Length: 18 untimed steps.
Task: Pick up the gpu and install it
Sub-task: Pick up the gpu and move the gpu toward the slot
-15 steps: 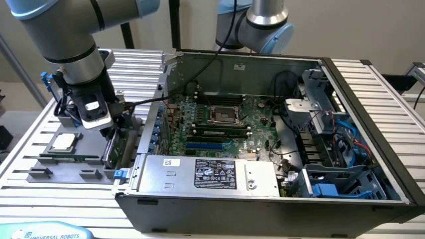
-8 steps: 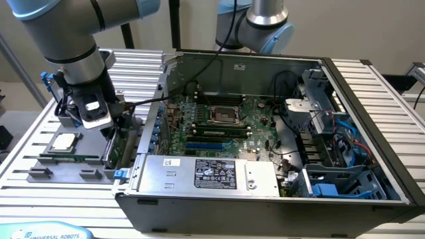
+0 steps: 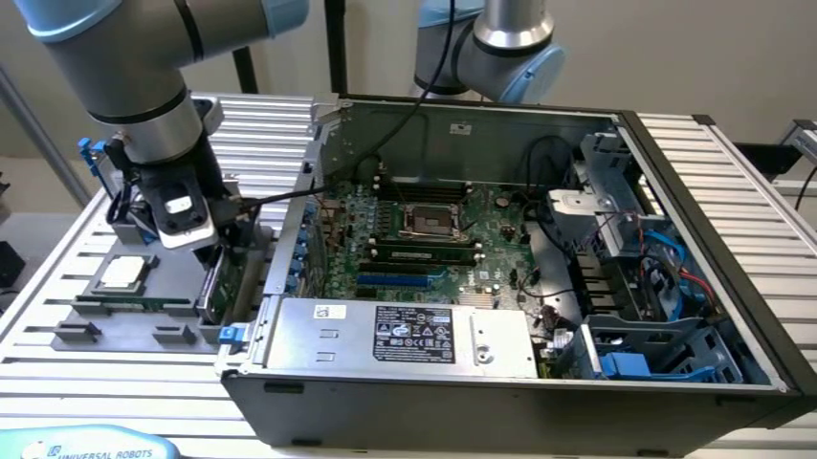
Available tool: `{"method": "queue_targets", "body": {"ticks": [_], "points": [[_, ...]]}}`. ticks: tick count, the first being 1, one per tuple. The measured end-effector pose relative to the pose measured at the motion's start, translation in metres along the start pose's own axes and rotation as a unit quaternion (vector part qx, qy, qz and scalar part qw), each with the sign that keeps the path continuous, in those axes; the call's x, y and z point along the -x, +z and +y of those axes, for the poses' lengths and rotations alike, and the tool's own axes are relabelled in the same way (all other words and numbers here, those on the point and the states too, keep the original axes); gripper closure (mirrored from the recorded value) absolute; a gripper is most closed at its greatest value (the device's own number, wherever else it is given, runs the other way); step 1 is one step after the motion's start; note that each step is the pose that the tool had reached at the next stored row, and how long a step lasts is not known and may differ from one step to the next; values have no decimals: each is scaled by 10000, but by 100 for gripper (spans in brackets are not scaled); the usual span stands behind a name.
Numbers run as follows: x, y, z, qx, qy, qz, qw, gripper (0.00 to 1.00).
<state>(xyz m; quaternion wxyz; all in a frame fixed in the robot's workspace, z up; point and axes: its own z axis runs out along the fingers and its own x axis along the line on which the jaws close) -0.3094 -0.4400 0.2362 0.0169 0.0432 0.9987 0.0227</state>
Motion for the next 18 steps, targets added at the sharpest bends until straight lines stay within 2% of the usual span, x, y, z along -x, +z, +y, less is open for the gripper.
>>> {"method": "queue_targets", "body": {"ticks": [10, 13, 15, 17, 18], "points": [[-2, 12, 20, -1, -3, 0, 10000, 52], [-3, 12, 22, -13, -3, -1, 10000, 52], [-3, 12, 22, -23, -3, -2, 10000, 54], [-3, 12, 23, -30, -3, -3, 10000, 67], [-3, 12, 23, -33, -3, -3, 10000, 67]]}}
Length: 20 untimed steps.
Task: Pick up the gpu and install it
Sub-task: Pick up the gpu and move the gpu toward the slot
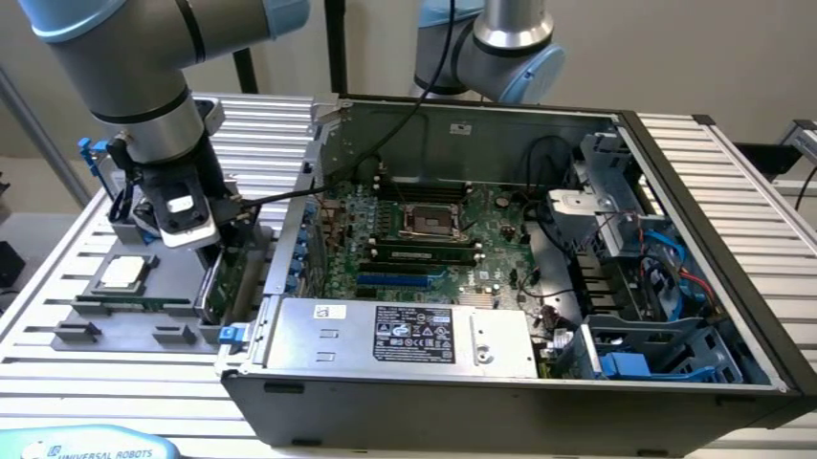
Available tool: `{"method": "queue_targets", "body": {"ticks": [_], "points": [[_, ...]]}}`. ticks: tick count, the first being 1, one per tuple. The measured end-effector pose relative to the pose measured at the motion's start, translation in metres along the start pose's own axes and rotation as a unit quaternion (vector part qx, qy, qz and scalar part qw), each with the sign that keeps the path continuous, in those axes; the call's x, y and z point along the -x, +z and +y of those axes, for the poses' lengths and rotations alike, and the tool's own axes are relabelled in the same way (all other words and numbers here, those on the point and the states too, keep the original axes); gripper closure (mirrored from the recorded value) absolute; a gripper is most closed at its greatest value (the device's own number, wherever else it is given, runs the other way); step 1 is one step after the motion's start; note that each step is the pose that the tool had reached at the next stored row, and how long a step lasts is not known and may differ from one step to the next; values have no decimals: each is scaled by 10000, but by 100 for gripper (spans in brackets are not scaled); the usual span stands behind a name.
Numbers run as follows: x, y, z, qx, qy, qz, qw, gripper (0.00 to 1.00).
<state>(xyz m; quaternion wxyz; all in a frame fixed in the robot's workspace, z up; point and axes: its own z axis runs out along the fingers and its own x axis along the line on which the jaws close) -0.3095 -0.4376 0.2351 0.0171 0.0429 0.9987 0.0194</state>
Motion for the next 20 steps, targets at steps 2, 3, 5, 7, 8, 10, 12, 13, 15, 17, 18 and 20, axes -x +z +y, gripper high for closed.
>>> {"method": "queue_targets", "body": {"ticks": [2, 3, 5, 7, 8, 10, 12, 13, 15, 17, 18, 20], "points": [[0, -1, 0, -2, -1, 1, 10000, 69], [0, -1, 0, -2, 0, 1, 10000, 69], [0, 0, 1, -2, 0, 0, 10000, 73], [0, 0, 1, -2, 0, 0, 10000, 73], [0, 0, 0, -2, 0, 0, 10000, 73], [0, 0, 0, -1, -1, 0, 10000, 73], [0, 0, 1, -1, -19, 0, 10000, 73], [0, 0, 1, 0, -37, 2, 10000, 73], [4, 1, 1, 2, -90, 4, 10000, 73], [7, 1, 1, 3, -151, 9, 9999, 73], [9, 1, 1, 4, -167, 11, 9999, 73], [10, 1, 1, 4, -170, 14, 9999, 73]]}}
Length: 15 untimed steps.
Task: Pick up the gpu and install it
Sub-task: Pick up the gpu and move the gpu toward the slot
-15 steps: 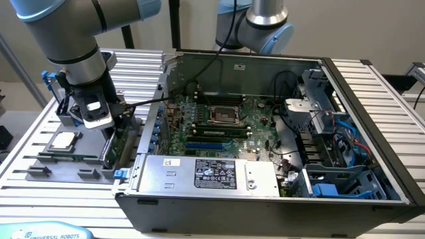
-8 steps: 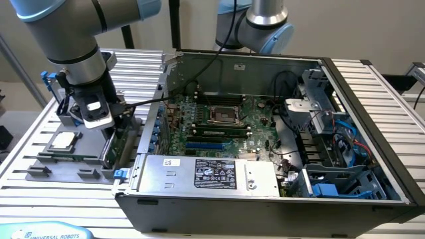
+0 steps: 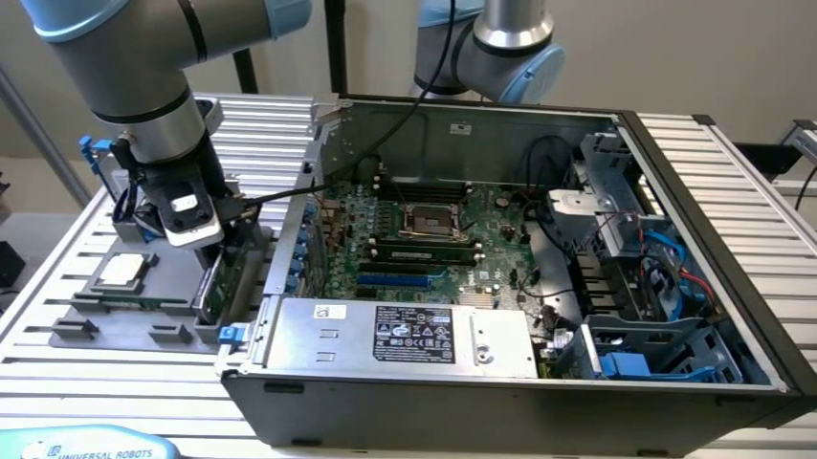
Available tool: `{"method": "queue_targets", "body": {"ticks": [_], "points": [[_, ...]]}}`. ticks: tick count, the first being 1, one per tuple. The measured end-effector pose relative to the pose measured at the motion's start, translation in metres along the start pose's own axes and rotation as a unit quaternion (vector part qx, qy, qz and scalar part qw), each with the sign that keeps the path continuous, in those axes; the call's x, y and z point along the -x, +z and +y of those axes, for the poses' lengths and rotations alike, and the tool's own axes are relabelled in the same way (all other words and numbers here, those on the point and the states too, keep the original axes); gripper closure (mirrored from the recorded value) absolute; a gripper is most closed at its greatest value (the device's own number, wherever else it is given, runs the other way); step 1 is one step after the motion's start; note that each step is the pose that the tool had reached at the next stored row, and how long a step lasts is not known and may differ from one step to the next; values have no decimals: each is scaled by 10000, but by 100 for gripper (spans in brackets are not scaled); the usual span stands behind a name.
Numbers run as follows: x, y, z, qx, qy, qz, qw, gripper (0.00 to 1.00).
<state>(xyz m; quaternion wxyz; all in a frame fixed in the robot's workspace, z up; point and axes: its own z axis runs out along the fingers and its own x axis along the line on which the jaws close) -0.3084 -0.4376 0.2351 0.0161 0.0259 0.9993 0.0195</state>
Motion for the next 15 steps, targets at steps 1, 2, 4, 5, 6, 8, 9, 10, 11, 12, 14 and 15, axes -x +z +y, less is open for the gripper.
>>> {"method": "queue_targets", "body": {"ticks": [1, 2, 4, 5, 6, 8, 9, 10, 11, 12, 14, 15], "points": [[0, 0, 0, 0, 0, 0, 10000, 73], [0, 0, 0, 0, 0, 0, 10000, 73], [0, 0, 0, 0, 0, 0, 10000, 73], [1, 0, 0, 0, 0, 0, 10000, 73], [1, 0, 0, 0, 1, 0, 10000, 73], [1, 0, 0, 0, 4, 0, 10000, 73], [0, 0, 0, 0, 5, 0, 10000, 73], [1, 0, 0, 0, 5, 0, 10000, 73], [1, 0, 0, 0, 5, 0, 10000, 73], [1, 0, 0, 0, 5, 0, 10000, 73], [1, 0, 0, 0, 5, 0, 10000, 73], [1, 0, 0, 0, 5, 0, 10000, 73]]}}
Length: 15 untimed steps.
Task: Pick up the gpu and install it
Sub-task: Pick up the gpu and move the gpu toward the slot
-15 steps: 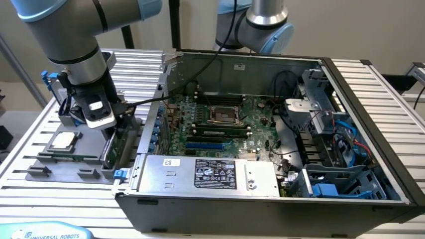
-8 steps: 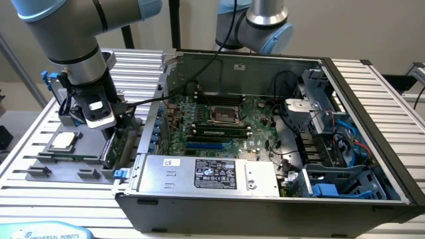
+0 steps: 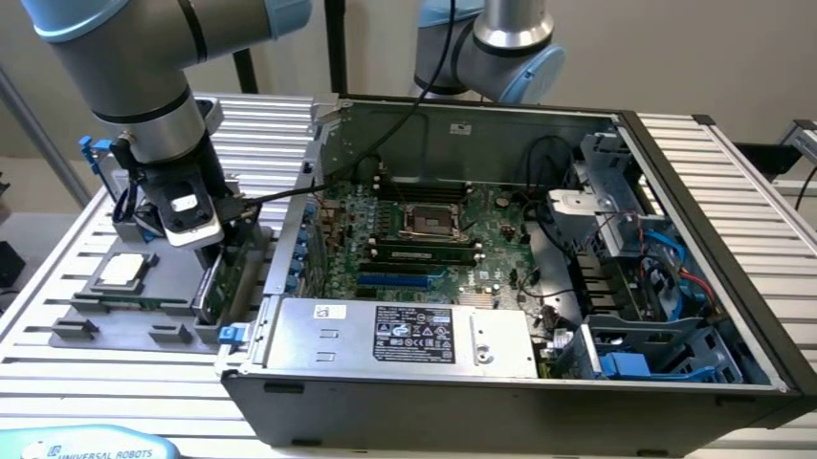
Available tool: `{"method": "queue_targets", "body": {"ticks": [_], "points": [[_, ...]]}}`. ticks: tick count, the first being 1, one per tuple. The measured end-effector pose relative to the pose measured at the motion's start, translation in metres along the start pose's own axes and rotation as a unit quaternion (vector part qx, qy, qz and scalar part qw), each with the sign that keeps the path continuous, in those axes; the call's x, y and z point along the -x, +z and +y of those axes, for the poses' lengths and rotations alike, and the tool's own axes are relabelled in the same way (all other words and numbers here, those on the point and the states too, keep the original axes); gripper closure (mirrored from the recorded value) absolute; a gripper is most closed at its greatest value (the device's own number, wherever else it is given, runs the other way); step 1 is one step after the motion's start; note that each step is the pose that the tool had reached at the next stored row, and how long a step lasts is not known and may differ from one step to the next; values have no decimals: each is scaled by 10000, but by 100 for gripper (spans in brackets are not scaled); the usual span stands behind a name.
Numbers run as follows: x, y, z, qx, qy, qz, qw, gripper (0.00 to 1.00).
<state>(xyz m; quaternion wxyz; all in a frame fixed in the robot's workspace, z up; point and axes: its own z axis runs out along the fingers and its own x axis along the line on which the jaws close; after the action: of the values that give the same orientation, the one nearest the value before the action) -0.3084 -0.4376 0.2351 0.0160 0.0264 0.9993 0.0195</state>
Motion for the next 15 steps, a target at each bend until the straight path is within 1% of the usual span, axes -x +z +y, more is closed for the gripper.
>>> {"method": "queue_targets", "body": {"ticks": [3, 8, 12, 15], "points": [[0, -18, 1, 0, 0, 3, 10000, 73], [3, -113, 5, 0, 1, 17, 10000, 73], [6, -217, 9, -2, 2, 35, 10000, 73], [10, -318, 13, -3, 2, 47, 10000, 73]]}}
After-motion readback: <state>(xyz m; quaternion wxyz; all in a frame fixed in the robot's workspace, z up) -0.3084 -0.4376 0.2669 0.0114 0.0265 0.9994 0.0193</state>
